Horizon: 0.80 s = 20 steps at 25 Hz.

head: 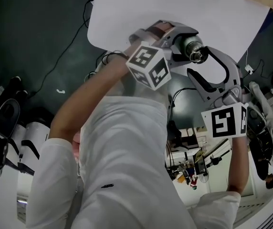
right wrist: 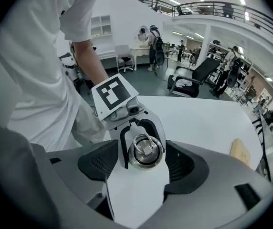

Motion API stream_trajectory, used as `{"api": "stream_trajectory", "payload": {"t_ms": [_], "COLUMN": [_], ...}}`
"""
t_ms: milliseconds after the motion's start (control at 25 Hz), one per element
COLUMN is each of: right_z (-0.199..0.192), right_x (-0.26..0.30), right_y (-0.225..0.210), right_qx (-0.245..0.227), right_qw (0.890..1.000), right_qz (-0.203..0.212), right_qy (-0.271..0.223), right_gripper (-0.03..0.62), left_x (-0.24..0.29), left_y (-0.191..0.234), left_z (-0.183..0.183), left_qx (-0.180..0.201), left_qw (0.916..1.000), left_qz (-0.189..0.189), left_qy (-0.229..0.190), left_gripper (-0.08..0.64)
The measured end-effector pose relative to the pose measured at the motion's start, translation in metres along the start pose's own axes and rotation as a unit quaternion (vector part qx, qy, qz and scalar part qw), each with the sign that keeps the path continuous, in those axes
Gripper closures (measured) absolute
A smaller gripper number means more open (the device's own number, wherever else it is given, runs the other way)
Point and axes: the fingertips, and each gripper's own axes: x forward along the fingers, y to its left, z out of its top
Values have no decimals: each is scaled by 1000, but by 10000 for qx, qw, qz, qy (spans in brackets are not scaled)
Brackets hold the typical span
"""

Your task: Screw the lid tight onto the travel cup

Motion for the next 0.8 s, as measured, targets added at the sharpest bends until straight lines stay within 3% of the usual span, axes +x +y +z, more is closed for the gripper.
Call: {"api": "stream_trajectory", "payload": {"t_ms": [160, 320, 520, 640, 720, 800], "right_z": [0, -10, -13, -16, -15, -15], "right_x": [-2, 0, 8, 9, 10, 10], "right_y": [0, -1, 1, 7, 7, 6], "right_qx": [-1256, -2505, -3423, -3737, -3692, -3423], "right_qw": [9903, 9598, 9213, 9021, 9038, 9166], "right_qz": [222, 664, 1228, 1567, 1627, 1580], "right_qy": [545, 1080, 1377, 1484, 1426, 1334], "right_gripper": [314, 314, 317, 368, 368, 370], "left_x": [-2, -1, 0, 0, -1, -2], "left_y": [0, 0, -1, -2, -2, -2], "left_z": [-2, 2, 2, 1, 1, 1], "left_qx": [15, 21, 27, 43, 41, 34], "left_qw": [10000, 10000, 10000, 10000, 10000, 10000], "left_qz": [-11, -25, -18, -33, -34, -26], "left_qy": [-1, 2, -3, 2, 2, -13], "left_gripper": [212, 212, 212, 212, 212, 212]}}
